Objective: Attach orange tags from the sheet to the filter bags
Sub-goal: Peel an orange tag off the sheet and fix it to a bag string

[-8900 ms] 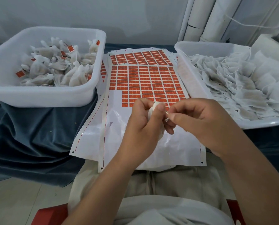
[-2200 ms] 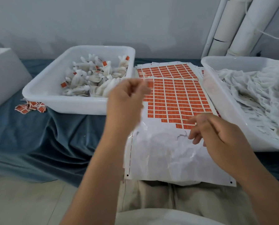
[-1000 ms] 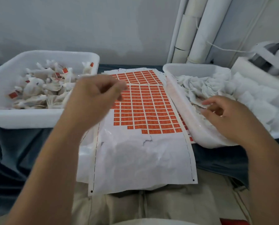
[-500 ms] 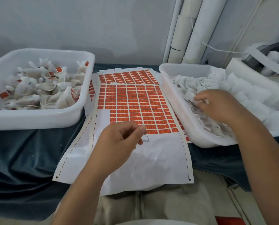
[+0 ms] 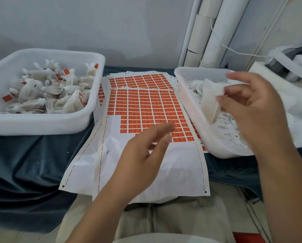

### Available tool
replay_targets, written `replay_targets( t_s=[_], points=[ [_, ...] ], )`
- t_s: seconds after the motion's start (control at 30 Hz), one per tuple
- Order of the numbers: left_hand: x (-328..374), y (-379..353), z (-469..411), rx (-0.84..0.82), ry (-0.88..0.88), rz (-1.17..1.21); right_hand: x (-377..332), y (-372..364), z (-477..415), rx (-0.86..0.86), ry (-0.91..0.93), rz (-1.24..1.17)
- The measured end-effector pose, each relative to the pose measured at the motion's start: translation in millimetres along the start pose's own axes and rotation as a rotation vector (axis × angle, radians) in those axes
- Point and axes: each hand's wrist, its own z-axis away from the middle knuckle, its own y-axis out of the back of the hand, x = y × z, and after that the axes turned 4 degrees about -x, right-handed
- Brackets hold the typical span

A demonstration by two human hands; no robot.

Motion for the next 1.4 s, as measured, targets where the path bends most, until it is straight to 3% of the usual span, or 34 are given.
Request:
replay_targets(
  t_s=[0.2, 0.33, 0.37, 0.43, 0.53, 0.6, 0.87, 1.0, 1.17, 1.3, 1.4],
  points=[
    [2.8, -4.8, -2.2, -0.105, -0.091, 0.233, -5.1, -62.3, 52.5, -0.362, -0.001, -0.265],
    [0.3, -1.6, -4.8, 0.003, 0.125, 0.394, -0.6, -73.6, 56.8, -0.709, -0.133, -0.422],
    [-1.9, -0.5, -5.3, 0.030, 0.177, 0.378, 0.3, -72.5, 56.3, -0.723, -0.137, -0.432],
    [-4.7, 0.5, -5.2, 0.053, 0.213, 0.358, 1.6, -71.5, 56.8, -0.589, -0.098, -0.370],
    [-2.8, 0.4, -5.6, 0.074, 0.189, 0.360, 7.4, -74.7, 58.8, -0.371, 0.000, -0.049],
    [-2.7, 1.0, -5.6, 0.061, 0.182, 0.347, 9.2, -75.6, 58.3, -0.416, 0.007, 0.055],
    [-8.7, 6.4, -6.2, 0.082, 0.152, 0.250, 12.4, -73.4, 54.0, -0.639, -0.010, 0.091],
    [-10.6, 6.8, -7.3, 0.082, 0.147, 0.255, 12.7, -69.4, 52.0, -0.589, 0.003, 0.122],
    [-11.7, 8.8, -7.1, 0.059, 0.260, 0.268, 12.5, -64.0, 48.8, -0.667, -0.193, -0.035],
    [-7.2, 9.7, -5.0, -0.041, 0.232, 0.303, 9.5, -66.3, 47.8, -0.757, -0.520, -0.623],
    [-5.5, 9.8, -6.2, -0.065, 0.187, 0.219, 12.7, -66.3, 46.4, -0.746, -0.592, -0.886]
  ],
)
